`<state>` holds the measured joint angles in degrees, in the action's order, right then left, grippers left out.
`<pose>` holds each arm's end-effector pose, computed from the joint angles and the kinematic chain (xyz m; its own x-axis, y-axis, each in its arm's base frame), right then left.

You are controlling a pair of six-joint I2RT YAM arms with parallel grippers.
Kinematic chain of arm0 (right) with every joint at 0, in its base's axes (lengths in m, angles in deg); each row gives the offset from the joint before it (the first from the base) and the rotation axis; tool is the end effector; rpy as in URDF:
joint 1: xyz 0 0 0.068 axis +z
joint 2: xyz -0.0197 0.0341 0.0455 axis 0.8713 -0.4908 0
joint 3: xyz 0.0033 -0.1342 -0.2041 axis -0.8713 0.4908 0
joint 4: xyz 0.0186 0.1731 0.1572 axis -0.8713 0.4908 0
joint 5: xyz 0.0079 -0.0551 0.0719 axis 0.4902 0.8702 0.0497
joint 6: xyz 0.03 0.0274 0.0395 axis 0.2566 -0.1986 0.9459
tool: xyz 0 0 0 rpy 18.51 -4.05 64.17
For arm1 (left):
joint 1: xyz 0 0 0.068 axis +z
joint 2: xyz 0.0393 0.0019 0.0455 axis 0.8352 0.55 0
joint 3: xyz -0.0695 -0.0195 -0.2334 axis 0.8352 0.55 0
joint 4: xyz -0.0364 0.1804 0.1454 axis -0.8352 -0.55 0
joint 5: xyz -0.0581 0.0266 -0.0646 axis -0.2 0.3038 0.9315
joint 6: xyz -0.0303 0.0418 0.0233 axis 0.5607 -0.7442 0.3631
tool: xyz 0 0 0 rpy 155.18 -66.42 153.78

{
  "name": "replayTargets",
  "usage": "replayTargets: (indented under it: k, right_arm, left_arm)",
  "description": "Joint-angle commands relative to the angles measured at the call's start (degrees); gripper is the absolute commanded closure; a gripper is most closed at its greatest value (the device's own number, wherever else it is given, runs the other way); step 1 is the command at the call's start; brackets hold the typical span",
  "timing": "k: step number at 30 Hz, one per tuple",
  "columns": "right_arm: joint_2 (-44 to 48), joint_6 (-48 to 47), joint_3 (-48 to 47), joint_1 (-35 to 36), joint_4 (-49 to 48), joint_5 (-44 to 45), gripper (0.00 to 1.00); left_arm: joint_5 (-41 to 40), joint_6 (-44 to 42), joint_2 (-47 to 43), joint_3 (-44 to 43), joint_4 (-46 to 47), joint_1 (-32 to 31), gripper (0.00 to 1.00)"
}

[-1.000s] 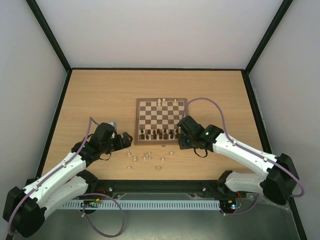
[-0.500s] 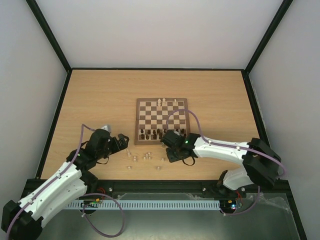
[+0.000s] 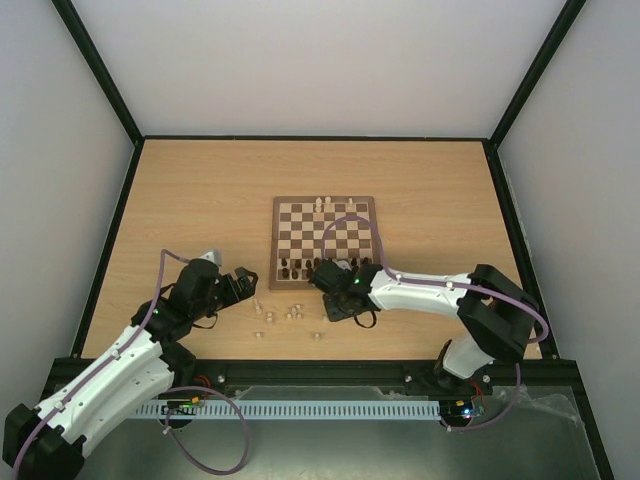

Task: Set up the chess pieces on the board
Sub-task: Pick up the chess piece at the center of the board, then place the chess piece on the chessboard.

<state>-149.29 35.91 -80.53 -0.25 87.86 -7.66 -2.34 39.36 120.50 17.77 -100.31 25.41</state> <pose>0.1398 0.2303 0.1545 -0.8592 -0.2433 -0.4501 -0.3412 0.9280 0.1496 0.1233 -0.0756 0.1872 -0.7381 -0.4620 -0.4917 -0.0691 0.7766 -0.6262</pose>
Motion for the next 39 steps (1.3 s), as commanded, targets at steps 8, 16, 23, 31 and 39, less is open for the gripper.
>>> replayTargets:
  k: [8, 16, 23, 31, 39]
  right_arm:
    - [12.7, 0.1, -10.2, -2.5, 15.4, 10.0, 0.90]
    - [5.9, -9.7, -25.6, -24.8, 18.3, 7.7, 0.91]
    - [-13.9, -14.8, -43.0, -33.8, 17.3, 2.9, 0.91]
    - [-28.8, -17.3, -55.9, -35.9, 19.1, -0.5, 0.91]
    - [-34.4, -17.8, -57.1, -36.2, 18.4, -1.2, 0.91]
  left_arm:
    - [0.7, -0.8, 0.0, 0.2, 1.0, 0.0, 0.00]
    - [1.6, -2.3, 2.3, -0.8, 3.2, 0.0, 0.00]
    - [2.5, -4.1, 4.0, -2.6, 3.0, 0.1, 0.00]
    - [2.6, -4.5, 3.0, -3.5, 1.4, 0.2, 0.01]
    - [2.5, -4.2, 2.8, -3.4, 1.5, 0.3, 0.01]
